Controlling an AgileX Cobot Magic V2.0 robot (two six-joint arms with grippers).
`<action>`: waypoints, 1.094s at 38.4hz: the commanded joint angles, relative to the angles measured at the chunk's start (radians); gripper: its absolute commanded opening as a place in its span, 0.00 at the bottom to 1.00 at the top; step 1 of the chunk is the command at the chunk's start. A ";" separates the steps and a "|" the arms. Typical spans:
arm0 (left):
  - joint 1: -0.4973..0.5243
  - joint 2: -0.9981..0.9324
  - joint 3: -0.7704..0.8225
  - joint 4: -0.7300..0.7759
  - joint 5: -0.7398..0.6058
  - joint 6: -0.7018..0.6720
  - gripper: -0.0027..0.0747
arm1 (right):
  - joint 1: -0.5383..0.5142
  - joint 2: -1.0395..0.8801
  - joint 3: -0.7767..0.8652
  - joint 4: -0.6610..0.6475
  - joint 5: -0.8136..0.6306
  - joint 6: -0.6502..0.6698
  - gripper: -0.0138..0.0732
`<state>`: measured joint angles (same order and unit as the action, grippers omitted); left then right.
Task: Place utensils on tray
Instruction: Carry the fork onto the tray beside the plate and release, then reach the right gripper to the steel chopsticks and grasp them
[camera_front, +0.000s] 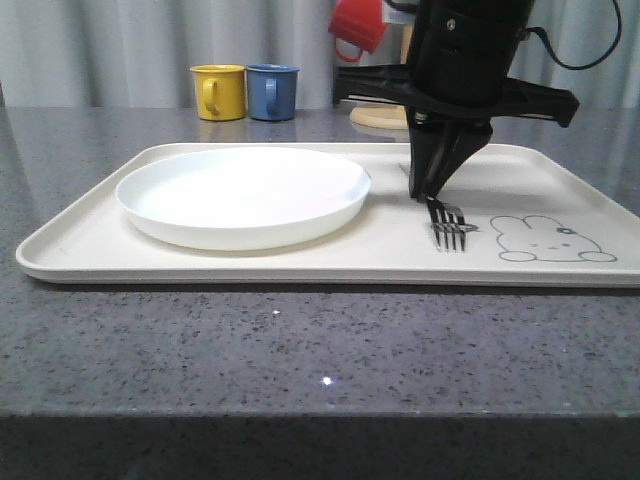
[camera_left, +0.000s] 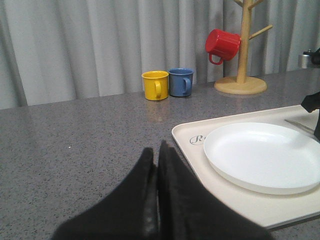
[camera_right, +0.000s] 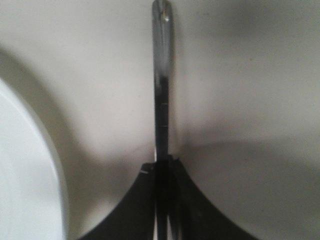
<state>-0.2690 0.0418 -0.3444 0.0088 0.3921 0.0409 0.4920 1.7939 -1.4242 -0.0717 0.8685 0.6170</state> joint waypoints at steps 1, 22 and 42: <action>0.001 0.012 -0.025 -0.009 -0.085 -0.009 0.01 | -0.001 -0.037 -0.025 -0.017 -0.024 0.002 0.30; 0.001 0.012 -0.025 -0.009 -0.085 -0.009 0.01 | -0.019 -0.067 -0.264 -0.155 0.361 -0.145 0.64; 0.001 0.012 -0.025 -0.009 -0.085 -0.009 0.01 | -0.362 -0.198 -0.204 -0.080 0.469 -0.473 0.64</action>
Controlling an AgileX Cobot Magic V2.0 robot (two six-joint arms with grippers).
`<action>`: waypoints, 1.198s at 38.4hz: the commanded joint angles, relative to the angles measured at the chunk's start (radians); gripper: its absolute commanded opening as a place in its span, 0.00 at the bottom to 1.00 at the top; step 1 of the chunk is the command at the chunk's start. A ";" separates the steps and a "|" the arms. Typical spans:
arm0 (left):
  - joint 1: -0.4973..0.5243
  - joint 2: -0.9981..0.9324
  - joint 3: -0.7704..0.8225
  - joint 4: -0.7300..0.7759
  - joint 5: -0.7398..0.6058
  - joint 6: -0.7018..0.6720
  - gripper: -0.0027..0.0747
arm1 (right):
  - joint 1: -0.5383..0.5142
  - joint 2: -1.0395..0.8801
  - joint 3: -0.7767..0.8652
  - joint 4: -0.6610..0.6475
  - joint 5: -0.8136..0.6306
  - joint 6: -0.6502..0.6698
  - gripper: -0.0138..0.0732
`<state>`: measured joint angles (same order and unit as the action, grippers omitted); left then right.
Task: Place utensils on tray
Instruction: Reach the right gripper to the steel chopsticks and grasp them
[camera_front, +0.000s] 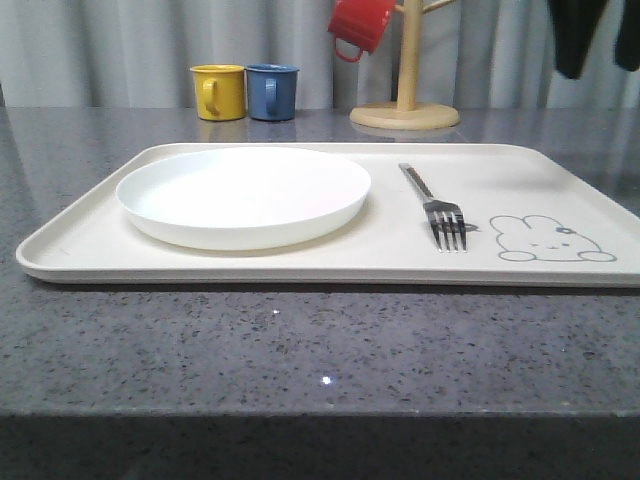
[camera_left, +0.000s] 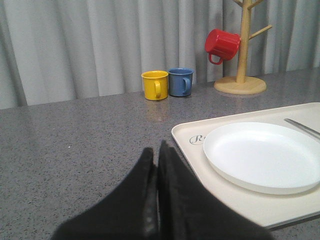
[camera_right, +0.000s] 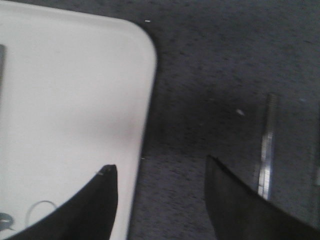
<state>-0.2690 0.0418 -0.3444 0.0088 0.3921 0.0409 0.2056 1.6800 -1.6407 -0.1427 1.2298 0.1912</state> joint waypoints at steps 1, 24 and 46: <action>0.001 0.012 -0.025 -0.009 -0.085 -0.009 0.01 | -0.101 -0.094 0.025 -0.009 0.106 -0.059 0.64; 0.001 0.012 -0.025 -0.009 -0.085 -0.009 0.01 | -0.348 -0.118 0.371 0.067 -0.142 -0.191 0.55; 0.001 0.012 -0.025 -0.009 -0.085 -0.009 0.01 | -0.348 -0.037 0.371 0.081 -0.142 -0.210 0.43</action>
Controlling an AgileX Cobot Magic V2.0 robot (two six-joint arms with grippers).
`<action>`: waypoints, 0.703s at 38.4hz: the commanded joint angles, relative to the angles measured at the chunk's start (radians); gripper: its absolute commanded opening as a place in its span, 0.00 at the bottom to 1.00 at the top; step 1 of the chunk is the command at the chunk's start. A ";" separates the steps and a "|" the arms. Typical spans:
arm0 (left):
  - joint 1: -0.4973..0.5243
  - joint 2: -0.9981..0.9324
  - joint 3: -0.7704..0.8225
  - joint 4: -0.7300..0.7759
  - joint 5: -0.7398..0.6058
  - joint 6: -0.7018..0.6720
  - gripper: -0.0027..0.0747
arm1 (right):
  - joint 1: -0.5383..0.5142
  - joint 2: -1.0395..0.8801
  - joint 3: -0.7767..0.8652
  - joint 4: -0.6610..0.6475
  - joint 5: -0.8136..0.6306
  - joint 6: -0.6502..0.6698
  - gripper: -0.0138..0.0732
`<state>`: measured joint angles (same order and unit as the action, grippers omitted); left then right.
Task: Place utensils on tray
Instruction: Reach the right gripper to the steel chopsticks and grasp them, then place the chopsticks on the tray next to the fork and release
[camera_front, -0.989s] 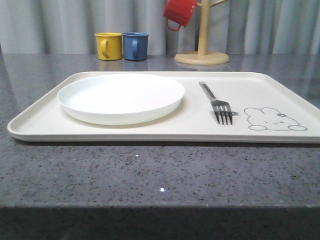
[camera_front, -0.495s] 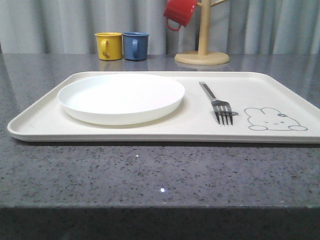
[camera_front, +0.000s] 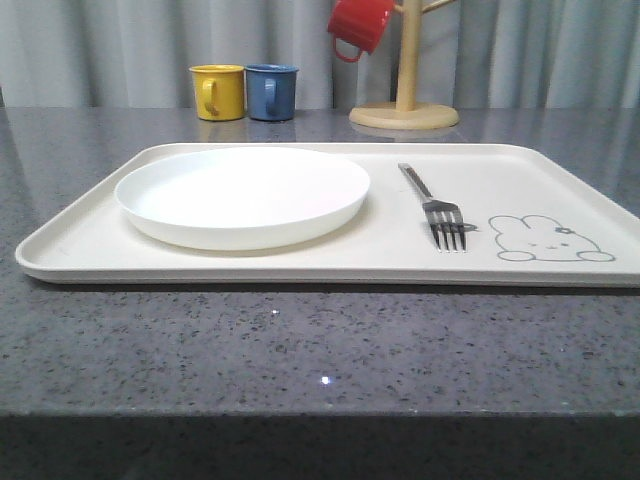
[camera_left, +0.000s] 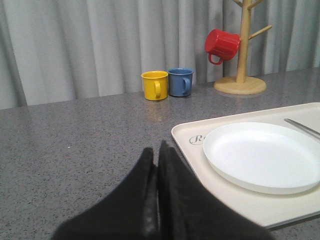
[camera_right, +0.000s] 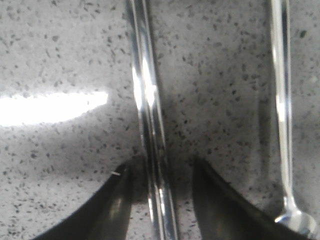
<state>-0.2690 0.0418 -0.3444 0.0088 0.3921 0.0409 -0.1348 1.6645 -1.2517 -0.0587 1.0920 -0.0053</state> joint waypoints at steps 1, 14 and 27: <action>0.001 0.012 -0.025 -0.009 -0.085 -0.009 0.01 | -0.007 -0.021 -0.018 -0.003 -0.001 -0.013 0.37; 0.001 0.012 -0.025 -0.009 -0.085 -0.009 0.01 | -0.007 -0.059 -0.023 -0.003 0.023 -0.013 0.10; 0.001 0.012 -0.025 -0.009 -0.087 -0.009 0.01 | 0.072 -0.203 -0.154 0.022 0.203 0.083 0.10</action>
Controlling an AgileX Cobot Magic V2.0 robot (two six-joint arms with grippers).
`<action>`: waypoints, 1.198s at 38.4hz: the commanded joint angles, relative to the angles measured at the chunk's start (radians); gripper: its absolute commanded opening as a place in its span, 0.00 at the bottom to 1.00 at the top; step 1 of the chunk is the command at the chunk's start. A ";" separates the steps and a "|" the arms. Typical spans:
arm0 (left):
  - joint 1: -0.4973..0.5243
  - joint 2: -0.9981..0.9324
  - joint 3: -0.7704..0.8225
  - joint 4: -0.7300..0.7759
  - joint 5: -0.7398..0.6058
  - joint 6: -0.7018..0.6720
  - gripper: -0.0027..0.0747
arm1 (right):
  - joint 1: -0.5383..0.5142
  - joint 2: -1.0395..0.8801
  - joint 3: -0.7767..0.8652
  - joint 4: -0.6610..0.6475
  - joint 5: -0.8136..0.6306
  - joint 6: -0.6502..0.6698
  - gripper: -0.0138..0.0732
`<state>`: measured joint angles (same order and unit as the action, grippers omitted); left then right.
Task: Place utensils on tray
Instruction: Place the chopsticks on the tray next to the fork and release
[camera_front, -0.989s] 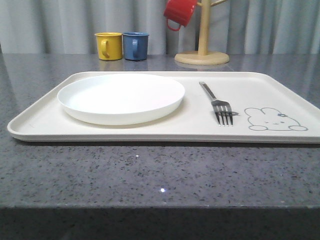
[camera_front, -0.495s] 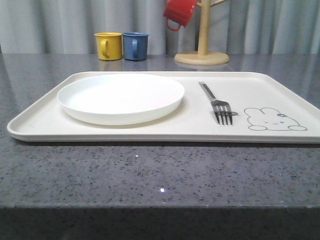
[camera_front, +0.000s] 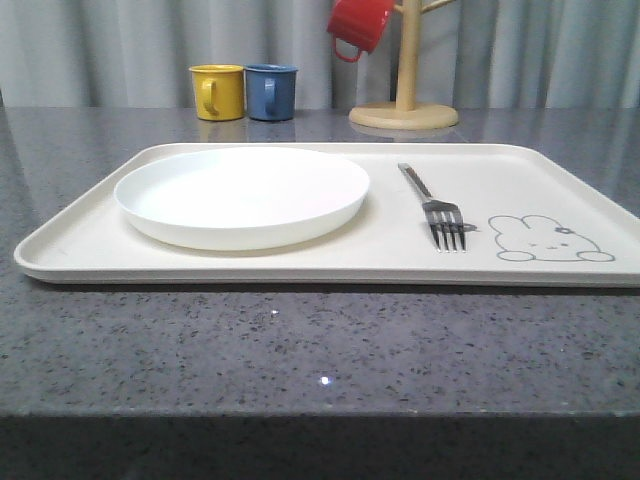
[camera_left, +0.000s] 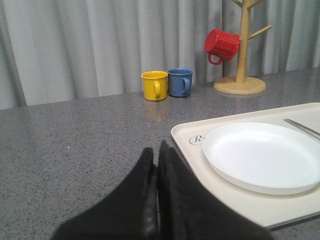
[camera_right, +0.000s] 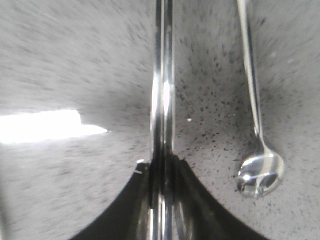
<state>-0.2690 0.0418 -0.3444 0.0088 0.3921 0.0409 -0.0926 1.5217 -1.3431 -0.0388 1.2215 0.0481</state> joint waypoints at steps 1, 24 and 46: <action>0.001 0.012 -0.025 -0.009 -0.087 -0.009 0.01 | 0.047 -0.065 -0.072 0.002 0.082 0.041 0.10; 0.001 0.012 -0.025 -0.009 -0.087 -0.009 0.01 | 0.455 0.093 -0.102 0.063 -0.066 0.316 0.10; 0.001 0.012 -0.025 -0.009 -0.085 -0.009 0.01 | 0.455 0.213 -0.102 0.081 -0.153 0.383 0.10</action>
<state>-0.2690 0.0418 -0.3444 0.0088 0.3921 0.0409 0.3629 1.7671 -1.4199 0.0429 1.0888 0.4296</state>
